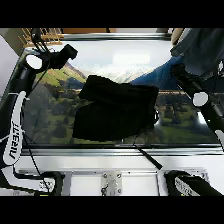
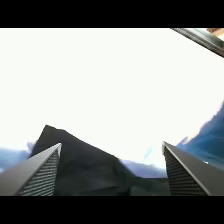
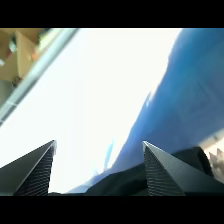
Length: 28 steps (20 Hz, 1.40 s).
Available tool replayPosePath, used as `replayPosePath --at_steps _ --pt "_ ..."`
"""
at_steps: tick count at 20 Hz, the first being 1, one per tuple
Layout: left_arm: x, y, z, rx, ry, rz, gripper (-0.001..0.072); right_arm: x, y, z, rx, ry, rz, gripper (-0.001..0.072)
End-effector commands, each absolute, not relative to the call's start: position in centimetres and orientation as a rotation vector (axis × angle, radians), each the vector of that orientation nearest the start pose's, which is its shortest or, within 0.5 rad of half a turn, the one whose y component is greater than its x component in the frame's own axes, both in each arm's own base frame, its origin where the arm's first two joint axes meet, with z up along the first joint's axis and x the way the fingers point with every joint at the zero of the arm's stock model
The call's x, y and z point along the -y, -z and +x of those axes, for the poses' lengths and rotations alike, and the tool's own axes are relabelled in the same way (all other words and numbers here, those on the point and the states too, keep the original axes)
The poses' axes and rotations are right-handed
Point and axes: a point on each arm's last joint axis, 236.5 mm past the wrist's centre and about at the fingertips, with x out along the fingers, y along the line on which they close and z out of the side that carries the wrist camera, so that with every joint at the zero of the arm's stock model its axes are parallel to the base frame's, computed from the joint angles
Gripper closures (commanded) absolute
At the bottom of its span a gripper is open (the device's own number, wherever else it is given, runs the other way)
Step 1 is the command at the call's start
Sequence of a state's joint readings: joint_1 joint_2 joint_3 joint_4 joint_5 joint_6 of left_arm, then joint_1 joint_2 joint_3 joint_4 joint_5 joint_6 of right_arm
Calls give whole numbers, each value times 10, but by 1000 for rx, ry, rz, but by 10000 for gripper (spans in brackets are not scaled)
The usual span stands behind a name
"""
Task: Fold the clothes and pants, and hang the long-sleeved shirts on hangers.
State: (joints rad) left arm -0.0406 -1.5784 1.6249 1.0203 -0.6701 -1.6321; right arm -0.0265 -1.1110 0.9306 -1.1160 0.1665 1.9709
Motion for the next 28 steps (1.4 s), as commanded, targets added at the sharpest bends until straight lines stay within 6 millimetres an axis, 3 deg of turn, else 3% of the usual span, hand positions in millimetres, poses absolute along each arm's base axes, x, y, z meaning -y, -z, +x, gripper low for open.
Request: replayPosePath --at_steps 1,4,6,10,13,17,24,28 --pt "56 -129 558 -812 192 -554 -11 13 -179 477 -251 83 765 126" --pt "13 -90 493 -1010 137 -478 -10 -1 -197 440 -324 7 603 129" --pt "1 -51 434 -1164 95 -481 -11 -17 -200 416 -388 -59 499 130" --pt "15 33 320 -1398 49 -576 -11 -38 -190 384 -510 -125 460 130" --pt "45 72 271 -1441 85 -673 -11 -42 -183 379 -553 -138 464 131" --pt "71 94 249 -1429 145 -769 -11 -47 -184 379 -554 -150 489 131" --pt "95 105 249 -1460 258 -838 -10 -49 -178 375 -583 -157 486 131" --pt "118 113 250 -1528 324 -774 -10 -49 -177 375 -586 -157 486 131"
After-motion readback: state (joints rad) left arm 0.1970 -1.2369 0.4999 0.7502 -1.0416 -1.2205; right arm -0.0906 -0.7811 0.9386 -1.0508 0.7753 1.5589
